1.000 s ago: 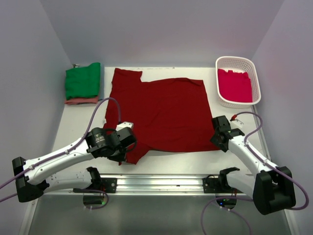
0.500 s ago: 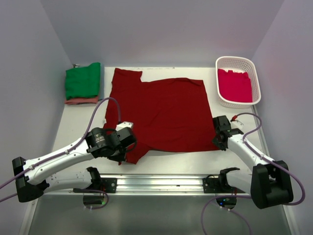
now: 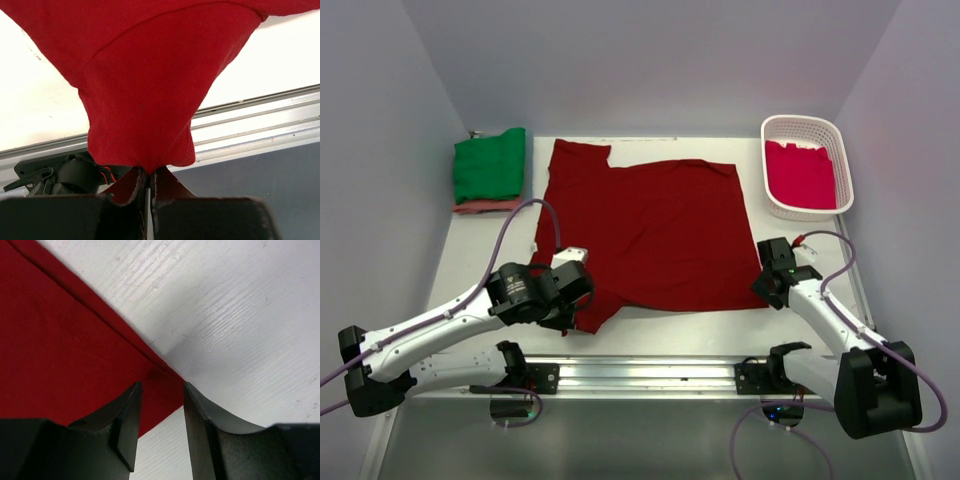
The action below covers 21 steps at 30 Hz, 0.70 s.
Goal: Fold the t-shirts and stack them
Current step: Flatten the tshirt out
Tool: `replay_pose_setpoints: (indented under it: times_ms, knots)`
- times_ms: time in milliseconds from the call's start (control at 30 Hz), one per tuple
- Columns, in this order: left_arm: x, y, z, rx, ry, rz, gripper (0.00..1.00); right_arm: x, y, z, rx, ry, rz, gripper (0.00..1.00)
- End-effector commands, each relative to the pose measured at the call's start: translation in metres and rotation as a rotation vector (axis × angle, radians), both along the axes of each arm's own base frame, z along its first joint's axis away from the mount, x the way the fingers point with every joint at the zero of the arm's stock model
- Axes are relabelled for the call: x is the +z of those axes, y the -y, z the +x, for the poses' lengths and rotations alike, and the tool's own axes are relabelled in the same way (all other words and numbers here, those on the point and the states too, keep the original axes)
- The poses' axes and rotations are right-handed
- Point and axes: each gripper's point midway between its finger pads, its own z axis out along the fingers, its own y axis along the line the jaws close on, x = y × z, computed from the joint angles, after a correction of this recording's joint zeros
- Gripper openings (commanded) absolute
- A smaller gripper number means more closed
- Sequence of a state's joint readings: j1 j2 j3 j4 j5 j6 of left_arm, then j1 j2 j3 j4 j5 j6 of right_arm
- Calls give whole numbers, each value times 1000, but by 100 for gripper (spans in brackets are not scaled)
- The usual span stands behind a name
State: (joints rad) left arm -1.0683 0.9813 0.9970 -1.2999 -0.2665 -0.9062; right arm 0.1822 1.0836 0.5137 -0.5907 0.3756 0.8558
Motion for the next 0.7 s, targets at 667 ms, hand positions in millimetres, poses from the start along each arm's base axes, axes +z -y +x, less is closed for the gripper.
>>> replay_pose_setpoints:
  times_ms: [667]
  knots:
    - [0,-3,4,14,15,25,0,-10,-17,-22,14,-109,94,41]
